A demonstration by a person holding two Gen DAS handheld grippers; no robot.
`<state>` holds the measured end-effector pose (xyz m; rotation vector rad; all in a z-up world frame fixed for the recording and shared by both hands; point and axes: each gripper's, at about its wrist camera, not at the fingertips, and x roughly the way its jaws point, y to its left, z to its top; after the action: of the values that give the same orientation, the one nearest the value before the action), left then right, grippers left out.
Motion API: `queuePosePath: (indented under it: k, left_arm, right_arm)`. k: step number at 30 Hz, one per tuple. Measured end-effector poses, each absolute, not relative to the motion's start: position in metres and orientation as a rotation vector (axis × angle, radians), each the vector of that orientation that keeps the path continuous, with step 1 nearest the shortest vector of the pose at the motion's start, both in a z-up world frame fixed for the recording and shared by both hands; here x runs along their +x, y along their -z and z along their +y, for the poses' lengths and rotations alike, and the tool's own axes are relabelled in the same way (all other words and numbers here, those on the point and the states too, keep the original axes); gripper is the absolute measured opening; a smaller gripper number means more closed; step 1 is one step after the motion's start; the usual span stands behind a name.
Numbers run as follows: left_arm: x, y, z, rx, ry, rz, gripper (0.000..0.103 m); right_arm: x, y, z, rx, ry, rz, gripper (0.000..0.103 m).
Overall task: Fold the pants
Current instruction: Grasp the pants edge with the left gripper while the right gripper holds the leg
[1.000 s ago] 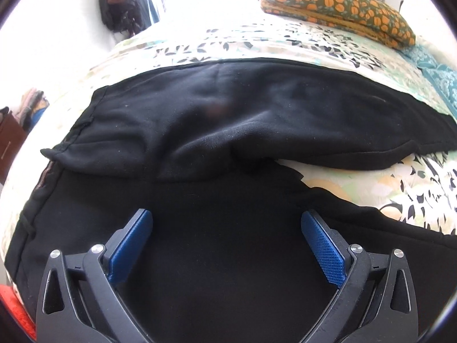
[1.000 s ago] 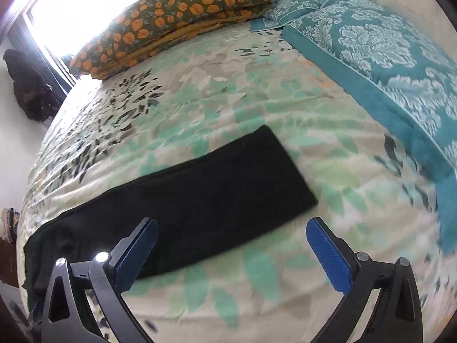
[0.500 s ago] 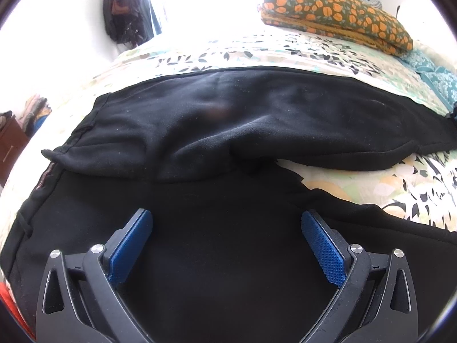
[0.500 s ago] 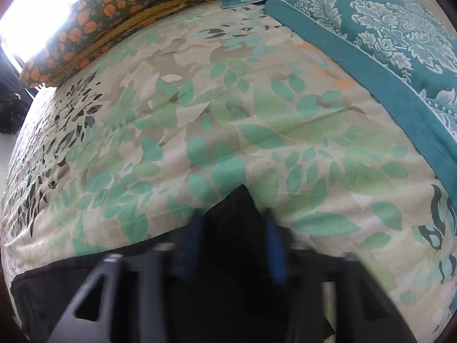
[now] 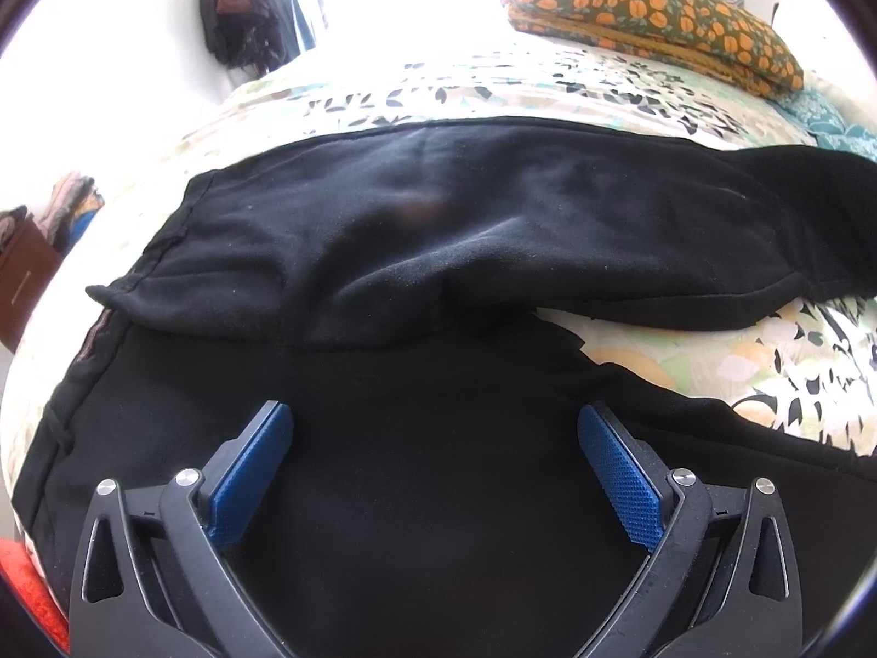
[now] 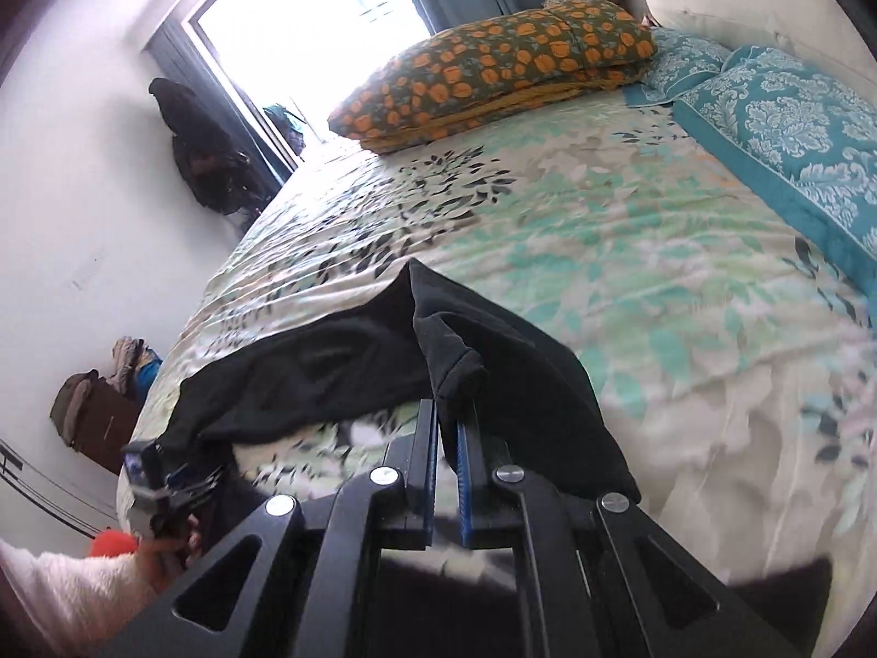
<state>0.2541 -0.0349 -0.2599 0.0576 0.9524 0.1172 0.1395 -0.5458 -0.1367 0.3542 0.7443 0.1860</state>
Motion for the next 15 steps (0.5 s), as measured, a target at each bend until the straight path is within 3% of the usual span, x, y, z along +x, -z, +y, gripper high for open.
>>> queuePosePath:
  k: [8, 15]
  left_arm:
    - [0.246, 0.247, -0.009, -0.035, 0.053, 1.083, 0.103]
    - [0.231, 0.242, -0.005, -0.014, 0.07, 1.117, 0.102]
  right_arm:
    - [-0.013, 0.181, -0.493, 0.449, -0.049, 0.713, 0.007]
    - [-0.035, 0.171, -0.513, 0.473, 0.038, 0.66, 0.007]
